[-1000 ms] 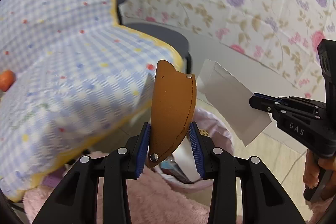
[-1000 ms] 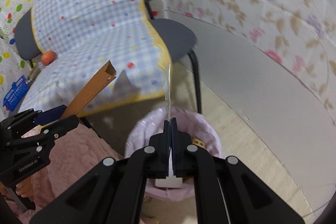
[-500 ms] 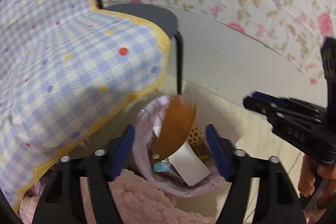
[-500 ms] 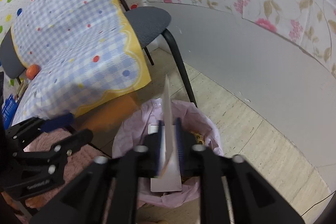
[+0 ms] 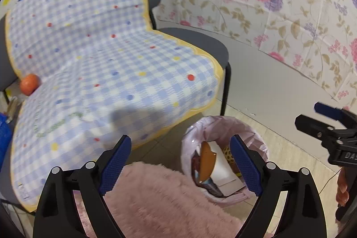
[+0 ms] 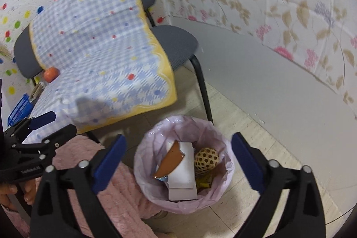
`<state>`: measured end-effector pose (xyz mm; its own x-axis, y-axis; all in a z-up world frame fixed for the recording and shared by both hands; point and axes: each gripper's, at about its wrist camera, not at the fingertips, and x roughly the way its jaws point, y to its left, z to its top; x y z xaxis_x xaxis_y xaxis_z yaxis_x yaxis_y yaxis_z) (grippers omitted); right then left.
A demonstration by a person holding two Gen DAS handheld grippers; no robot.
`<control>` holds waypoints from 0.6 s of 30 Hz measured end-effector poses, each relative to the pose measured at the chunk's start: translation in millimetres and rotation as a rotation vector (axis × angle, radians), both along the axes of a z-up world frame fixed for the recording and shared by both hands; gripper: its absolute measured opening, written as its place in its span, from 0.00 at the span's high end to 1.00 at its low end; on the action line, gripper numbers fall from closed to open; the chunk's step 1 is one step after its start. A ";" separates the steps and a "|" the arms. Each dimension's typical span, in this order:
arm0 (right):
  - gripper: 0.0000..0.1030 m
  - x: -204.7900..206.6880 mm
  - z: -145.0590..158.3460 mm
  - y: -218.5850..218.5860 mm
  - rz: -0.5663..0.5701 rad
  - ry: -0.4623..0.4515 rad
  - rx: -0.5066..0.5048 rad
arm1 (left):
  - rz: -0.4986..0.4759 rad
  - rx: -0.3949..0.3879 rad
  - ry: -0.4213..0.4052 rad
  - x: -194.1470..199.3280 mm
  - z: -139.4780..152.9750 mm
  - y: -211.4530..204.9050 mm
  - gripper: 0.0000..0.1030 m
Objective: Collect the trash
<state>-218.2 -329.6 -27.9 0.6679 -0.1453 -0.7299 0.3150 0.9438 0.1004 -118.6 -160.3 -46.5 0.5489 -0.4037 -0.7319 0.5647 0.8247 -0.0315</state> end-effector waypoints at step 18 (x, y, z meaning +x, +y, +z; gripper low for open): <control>0.06 96.4 67.9 109.8 0.338 -0.105 -0.108 | 0.502 0.058 -0.042 9.5 58.8 157.4 0.12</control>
